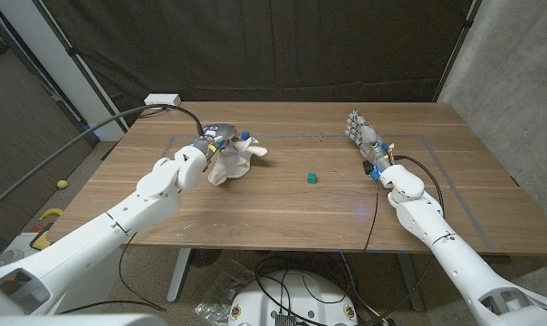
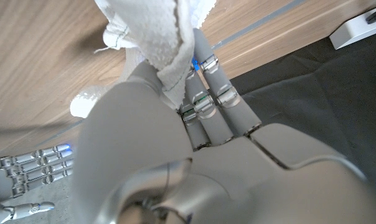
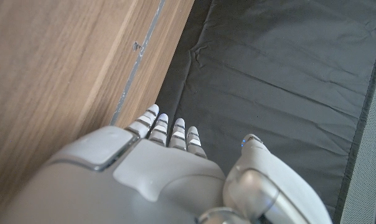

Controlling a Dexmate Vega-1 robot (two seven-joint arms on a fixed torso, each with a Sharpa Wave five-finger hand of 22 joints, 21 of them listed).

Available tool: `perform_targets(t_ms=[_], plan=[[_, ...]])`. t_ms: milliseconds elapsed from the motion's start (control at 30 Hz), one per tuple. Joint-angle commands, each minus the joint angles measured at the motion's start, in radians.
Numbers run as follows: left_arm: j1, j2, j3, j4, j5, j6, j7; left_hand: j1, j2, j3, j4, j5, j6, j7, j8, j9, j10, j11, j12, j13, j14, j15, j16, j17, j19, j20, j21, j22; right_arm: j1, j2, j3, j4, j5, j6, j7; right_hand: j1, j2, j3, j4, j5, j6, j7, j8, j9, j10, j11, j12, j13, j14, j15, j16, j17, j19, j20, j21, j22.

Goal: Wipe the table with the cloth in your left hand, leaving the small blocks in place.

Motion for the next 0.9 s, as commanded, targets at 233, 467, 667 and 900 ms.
perform_targets(t_ms=[233, 467, 667, 900], plan=[[0.128, 0.094, -0.109, -0.142, -0.031, -0.123, -0.075, 0.009, 0.002, -0.007, 0.003, 0.005, 0.037, 0.028, -0.002, 0.009, 0.049, -0.038, 0.008, 0.039, 0.005, -0.001, 0.005, 0.015, 0.001, -0.060, 0.017, 0.005, -0.069, -0.044, -0.037, -0.142, -0.052, -0.004, -0.110, -0.012, -0.002, -0.003, -0.003, 0.001, -0.002, -0.001, 0.007, 0.001, 0.001, 0.004, 0.004, 0.002, -0.010, -0.004, 0.003, 0.003, -0.003, 0.005, 0.000, 0.004], [0.160, 0.118, -0.128, -0.170, -0.036, -0.162, -0.122, 0.009, 0.001, -0.009, 0.004, 0.004, 0.040, 0.026, -0.005, 0.006, 0.050, -0.040, 0.006, 0.042, 0.004, 0.000, 0.004, 0.020, -0.002, -0.060, 0.023, 0.005, -0.062, -0.058, -0.062, -0.157, -0.069, -0.001, -0.138, -0.013, -0.003, -0.003, -0.004, 0.001, 0.001, -0.003, 0.008, 0.001, 0.002, 0.005, 0.004, 0.002, -0.013, -0.012, 0.002, 0.003, -0.003, 0.005, 0.000, 0.004], [0.178, 0.135, -0.136, -0.187, -0.031, -0.189, -0.167, 0.010, 0.000, -0.009, 0.005, 0.004, 0.043, 0.027, -0.008, 0.003, 0.053, -0.041, 0.004, 0.043, 0.004, 0.000, 0.002, 0.026, -0.005, -0.060, 0.030, 0.005, -0.051, -0.058, -0.081, -0.154, -0.072, 0.008, -0.160, -0.014, -0.004, -0.004, -0.004, 0.002, 0.001, -0.004, 0.008, 0.001, 0.002, 0.005, 0.004, 0.002, -0.014, -0.019, 0.002, 0.003, -0.004, 0.003, 0.000, 0.004], [0.212, 0.157, -0.168, -0.224, -0.047, -0.208, -0.213, 0.011, -0.001, -0.010, 0.006, 0.003, 0.049, 0.025, -0.010, 0.003, 0.057, -0.041, 0.000, 0.042, 0.004, 0.000, 0.000, 0.032, -0.008, -0.060, 0.038, 0.004, -0.037, -0.061, -0.101, -0.149, -0.080, 0.019, -0.181, -0.014, -0.004, -0.005, -0.005, 0.002, 0.003, -0.005, 0.008, 0.001, 0.004, 0.004, 0.005, 0.002, -0.016, -0.019, 0.002, 0.003, -0.004, 0.003, 0.000, 0.004]])
